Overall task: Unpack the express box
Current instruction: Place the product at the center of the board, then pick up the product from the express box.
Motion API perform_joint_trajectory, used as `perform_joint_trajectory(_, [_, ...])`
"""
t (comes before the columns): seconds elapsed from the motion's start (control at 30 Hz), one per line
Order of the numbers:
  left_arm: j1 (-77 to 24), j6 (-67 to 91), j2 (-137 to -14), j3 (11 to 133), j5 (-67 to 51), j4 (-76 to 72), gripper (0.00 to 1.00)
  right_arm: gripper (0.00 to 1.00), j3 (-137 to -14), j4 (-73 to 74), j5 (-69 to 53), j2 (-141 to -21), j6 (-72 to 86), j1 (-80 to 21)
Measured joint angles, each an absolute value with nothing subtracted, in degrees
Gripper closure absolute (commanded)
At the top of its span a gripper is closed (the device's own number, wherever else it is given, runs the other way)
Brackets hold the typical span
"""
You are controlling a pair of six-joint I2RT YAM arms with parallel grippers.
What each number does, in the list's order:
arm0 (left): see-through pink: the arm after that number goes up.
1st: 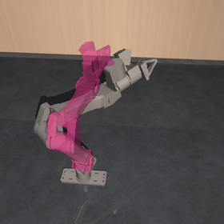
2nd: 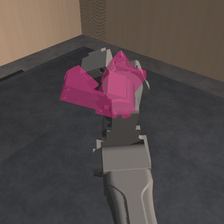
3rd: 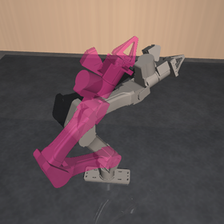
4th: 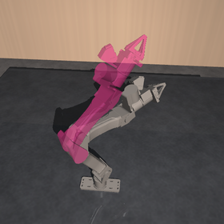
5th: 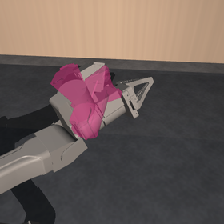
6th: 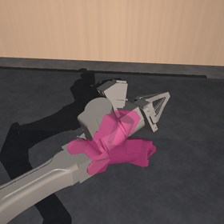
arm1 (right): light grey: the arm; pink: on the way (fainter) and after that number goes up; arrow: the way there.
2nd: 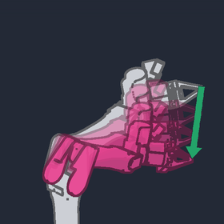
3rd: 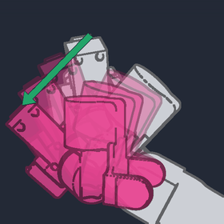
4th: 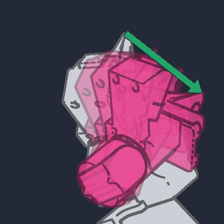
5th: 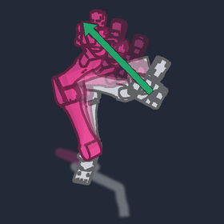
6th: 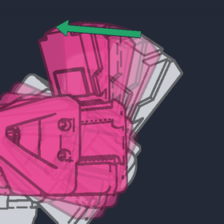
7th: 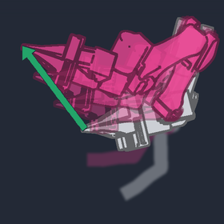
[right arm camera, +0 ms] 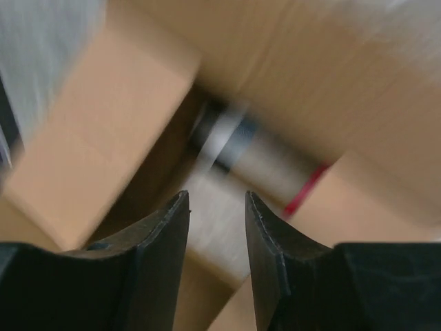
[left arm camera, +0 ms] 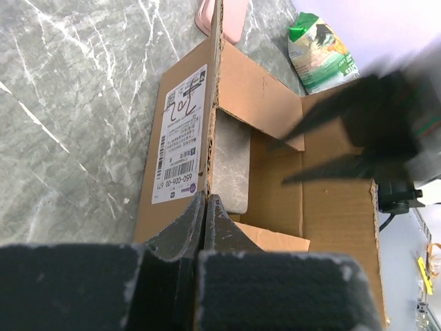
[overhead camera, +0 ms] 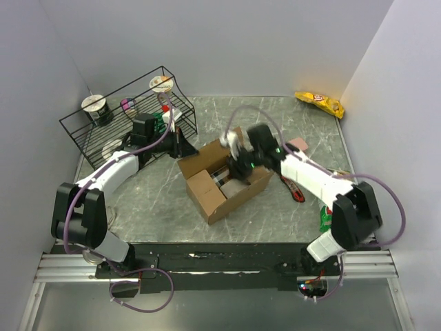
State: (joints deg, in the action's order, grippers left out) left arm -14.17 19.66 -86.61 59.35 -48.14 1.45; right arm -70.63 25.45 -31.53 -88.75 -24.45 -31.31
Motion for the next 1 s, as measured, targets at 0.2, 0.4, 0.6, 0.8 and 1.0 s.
perform_joint_trajectory(0.2, [-14.2, 19.8, -86.0, 58.3, -48.8, 0.3, 0.99, 0.34, -49.1, 25.6, -29.8, -73.3, -35.4, -32.3])
perform_joint_trajectory(0.4, [-14.5, 19.7, -85.7, 57.7, -50.9, -1.3, 0.99, 0.24, -45.8, 21.6, -29.2, -69.0, -47.2, -33.8])
perform_joint_trajectory(0.6, [-14.5, 18.7, -85.7, 57.7, -53.0, -1.9, 0.99, 0.15, -55.0, 27.5, -30.0, -82.0, -60.5, -33.9])
perform_joint_trajectory(0.8, [-14.4, 17.9, -85.7, 58.0, -54.3, -2.0, 0.99, 0.00, -65.6, 39.4, -32.2, -92.9, -73.0, -33.9])
perform_joint_trajectory(1.0, [-14.5, 17.2, -86.3, 58.5, -56.7, -1.9, 0.99, 0.05, -65.3, 38.2, -33.3, -92.6, -73.6, -33.8])
